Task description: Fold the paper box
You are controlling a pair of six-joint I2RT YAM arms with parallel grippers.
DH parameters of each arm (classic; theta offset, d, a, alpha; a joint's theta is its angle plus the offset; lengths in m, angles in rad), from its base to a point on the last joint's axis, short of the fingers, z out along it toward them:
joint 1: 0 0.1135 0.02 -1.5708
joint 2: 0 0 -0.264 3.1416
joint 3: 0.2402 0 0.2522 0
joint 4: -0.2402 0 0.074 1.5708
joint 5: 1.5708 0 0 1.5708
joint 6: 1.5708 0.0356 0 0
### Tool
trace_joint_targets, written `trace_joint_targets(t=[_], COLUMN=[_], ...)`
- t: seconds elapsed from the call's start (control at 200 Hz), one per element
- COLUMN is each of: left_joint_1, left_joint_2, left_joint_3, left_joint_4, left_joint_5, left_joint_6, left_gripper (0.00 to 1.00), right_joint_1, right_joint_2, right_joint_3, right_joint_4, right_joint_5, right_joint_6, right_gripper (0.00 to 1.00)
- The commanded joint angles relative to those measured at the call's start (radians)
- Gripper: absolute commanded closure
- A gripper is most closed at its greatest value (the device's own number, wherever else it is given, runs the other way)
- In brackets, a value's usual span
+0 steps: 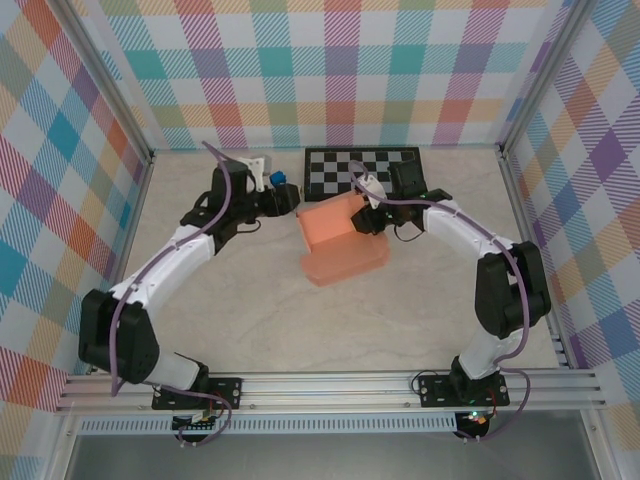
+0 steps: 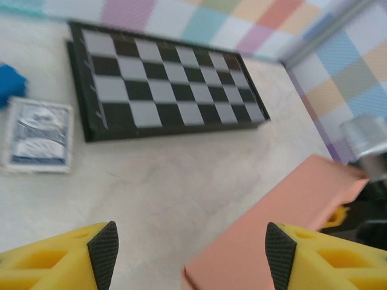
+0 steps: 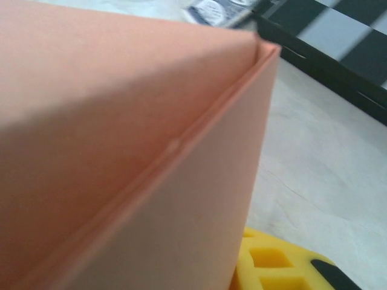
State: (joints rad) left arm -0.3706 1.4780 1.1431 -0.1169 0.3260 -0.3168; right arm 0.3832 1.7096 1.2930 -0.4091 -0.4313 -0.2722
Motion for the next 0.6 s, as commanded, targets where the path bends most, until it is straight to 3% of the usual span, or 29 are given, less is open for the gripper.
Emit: trace_joint_targets(t=[0.0,0.18,0.38,0.595], left_joint_1=[-0.005,-0.025,-0.058,-0.082], left_joint_2=[0.120,0.133,0.182,0.245], left_joint_3=[-0.035,-0.114,-0.162,-0.149], left_joint_4=[0.041,0.104,0.138,0.132], left_joint_5=[0.201,0.181,0.201,0.164], left_joint_6=[-0.036,-0.069,-0.072,-0.056], left_gripper=[0.36,0.35,0.36,0.36], right_joint_1=[0.006,0.027,0.051,0.052], right_joint_2=[0.039,0.132,0.174,0.212], right_joint_3=[0.050,0.085,0.053,0.106], right_joint_4=[-0.170,-0.312,-0.278,-0.313], right_joint_5=[-0.159,-0.106,0.037,0.090], right_joint_6=[-0.100,-0.130,-0.116,-0.115], right_gripper=[0.74,0.70,0.67,0.57])
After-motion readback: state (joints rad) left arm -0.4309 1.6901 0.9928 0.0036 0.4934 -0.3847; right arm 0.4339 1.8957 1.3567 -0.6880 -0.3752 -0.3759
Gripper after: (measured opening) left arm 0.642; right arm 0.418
